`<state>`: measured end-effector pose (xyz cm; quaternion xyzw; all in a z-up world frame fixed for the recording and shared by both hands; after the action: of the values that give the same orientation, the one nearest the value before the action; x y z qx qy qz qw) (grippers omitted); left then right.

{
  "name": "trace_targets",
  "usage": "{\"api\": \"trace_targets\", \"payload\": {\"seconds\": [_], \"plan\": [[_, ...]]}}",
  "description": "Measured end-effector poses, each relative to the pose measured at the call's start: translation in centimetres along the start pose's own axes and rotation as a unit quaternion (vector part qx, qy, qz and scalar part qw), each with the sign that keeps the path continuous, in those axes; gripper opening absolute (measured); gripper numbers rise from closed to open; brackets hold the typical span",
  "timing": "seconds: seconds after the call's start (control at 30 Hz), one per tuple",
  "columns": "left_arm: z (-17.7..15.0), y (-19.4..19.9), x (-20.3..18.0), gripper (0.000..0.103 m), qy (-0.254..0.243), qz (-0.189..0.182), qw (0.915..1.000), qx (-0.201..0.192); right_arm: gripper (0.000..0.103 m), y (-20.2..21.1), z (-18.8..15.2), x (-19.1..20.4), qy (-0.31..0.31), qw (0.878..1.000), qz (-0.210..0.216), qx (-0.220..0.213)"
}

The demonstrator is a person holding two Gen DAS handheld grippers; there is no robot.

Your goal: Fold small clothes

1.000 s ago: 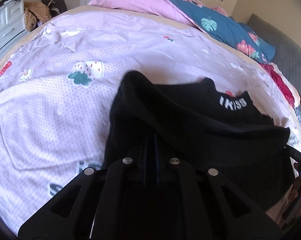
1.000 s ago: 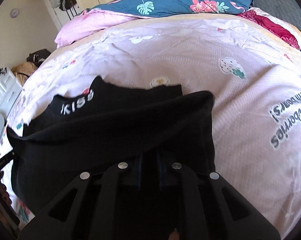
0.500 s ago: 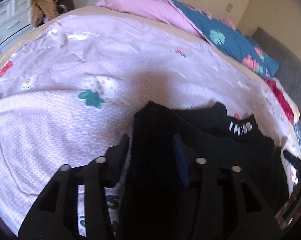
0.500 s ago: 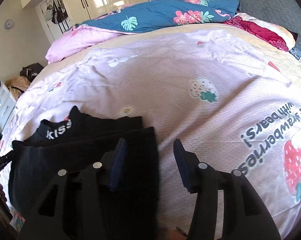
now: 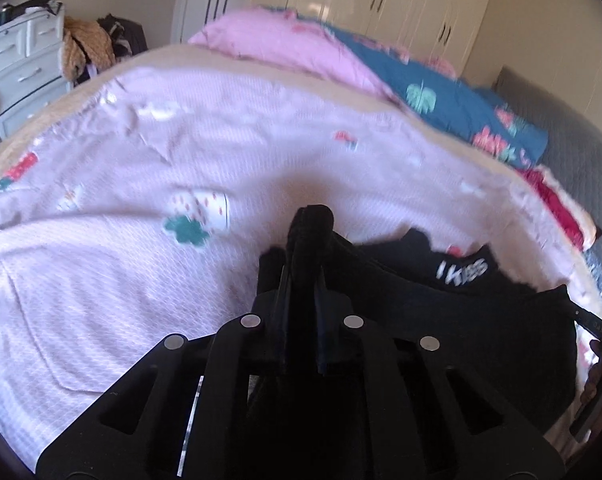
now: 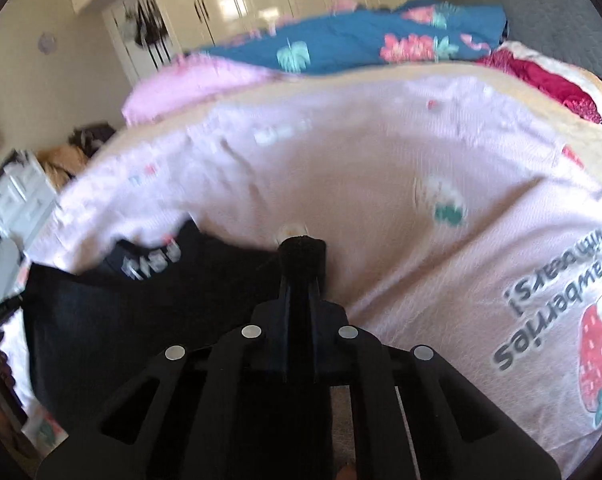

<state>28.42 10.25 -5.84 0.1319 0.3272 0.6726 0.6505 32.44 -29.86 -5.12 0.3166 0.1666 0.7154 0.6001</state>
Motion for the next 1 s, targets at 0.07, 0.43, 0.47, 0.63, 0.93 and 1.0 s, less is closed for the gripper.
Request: {"api": "trace_targets", "payload": {"seconds": [0.07,0.43,0.47,0.63,0.93,1.0], "plan": [[0.8,1.2,-0.2,0.003,0.001,-0.009,0.9997,-0.021,0.007,1.3,1.0,0.4,-0.004,1.000,0.008,-0.026],[1.9,-0.3,0.2,0.003,0.004,-0.002,0.9996,-0.027,0.007,0.7,2.2,-0.2,-0.015,0.999,-0.008,-0.051],[1.7,-0.5,0.2,0.003,0.006,0.000,0.9997,-0.025,0.007,0.5,2.2,-0.2,-0.015,0.999,-0.009,-0.051],[0.8,-1.4,1.1,0.003,0.016,0.010,0.9997,-0.014,0.007,-0.9,1.3,-0.6,-0.014,0.999,-0.020,-0.038],[-0.2,-2.7,1.6,0.005,0.019,0.024,0.9995,0.007,0.015,-2.2,0.3,-1.1,0.004,0.998,-0.065,-0.019],[-0.3,-2.4,1.8,0.008,0.022,0.031,0.9993,0.007,0.018,-2.2,0.2,-1.4,0.004,0.997,-0.075,-0.015]]}}
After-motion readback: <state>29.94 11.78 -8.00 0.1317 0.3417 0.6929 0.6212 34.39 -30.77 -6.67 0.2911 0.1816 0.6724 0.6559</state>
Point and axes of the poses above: each gripper's, at about its wrist camera, not at the fingertips, and y roughly against the way its jaws point, x to its left, z to its top, the point moved 7 cm from there along -y, roughly the way its jaws point, and after that the axes turned 3 degrees about -x, right-handed, at the moved point
